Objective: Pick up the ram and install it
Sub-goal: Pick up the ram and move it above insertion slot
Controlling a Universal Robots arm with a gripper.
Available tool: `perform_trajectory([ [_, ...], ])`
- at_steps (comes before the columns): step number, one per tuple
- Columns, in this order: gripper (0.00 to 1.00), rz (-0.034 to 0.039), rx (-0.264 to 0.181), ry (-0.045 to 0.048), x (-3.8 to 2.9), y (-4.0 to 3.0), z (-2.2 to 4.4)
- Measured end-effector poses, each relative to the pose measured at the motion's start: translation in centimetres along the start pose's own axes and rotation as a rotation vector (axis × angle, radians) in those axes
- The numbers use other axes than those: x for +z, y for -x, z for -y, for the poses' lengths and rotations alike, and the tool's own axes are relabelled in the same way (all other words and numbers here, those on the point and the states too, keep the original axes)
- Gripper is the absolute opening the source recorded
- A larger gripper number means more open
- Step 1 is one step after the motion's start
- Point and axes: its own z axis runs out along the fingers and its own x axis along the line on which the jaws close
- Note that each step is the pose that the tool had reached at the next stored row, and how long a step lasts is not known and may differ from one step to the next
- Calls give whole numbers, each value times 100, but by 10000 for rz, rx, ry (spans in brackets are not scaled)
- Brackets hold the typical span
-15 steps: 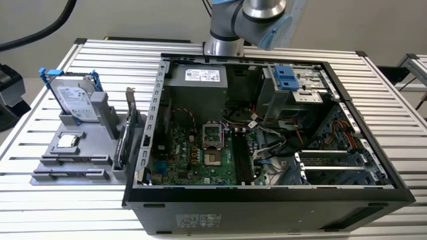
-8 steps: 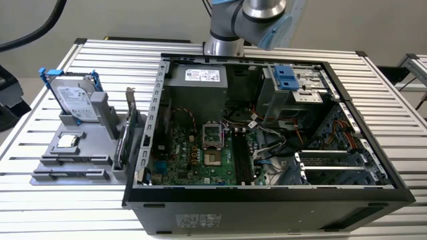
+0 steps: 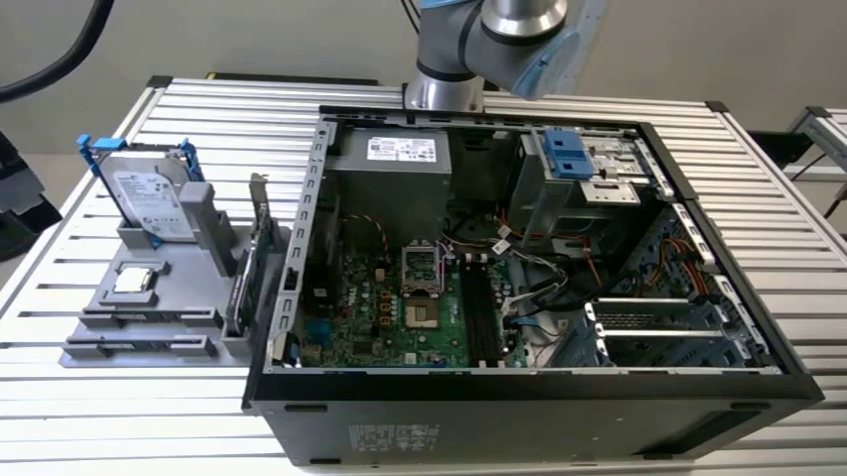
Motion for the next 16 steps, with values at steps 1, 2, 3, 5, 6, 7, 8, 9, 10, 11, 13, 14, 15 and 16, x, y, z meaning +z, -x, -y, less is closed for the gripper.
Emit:
perform_trajectory([
  [1,0,4,91,-1,0,0,0],
  [2,0,9,181,-2,0,0,0],
  [3,0,13,275,-2,0,0,0],
  [5,0,22,456,-2,1,0,0],
  [6,0,26,549,-3,1,0,0],
  [7,0,31,640,-4,1,0,0],
  [8,0,35,730,-5,0,0,0],
  [9,0,39,820,-7,0,0,0],
  [10,0,44,914,-6,0,0,0],
  [11,0,48,1004,-8,0,0,0],
  [13,0,57,1186,-9,0,0,0],
  [14,0,61,1284,-9,1,0,0],
  [15,0,66,1374,-9,1,0,0],
  [16,0,70,1465,-10,1,0,0],
])
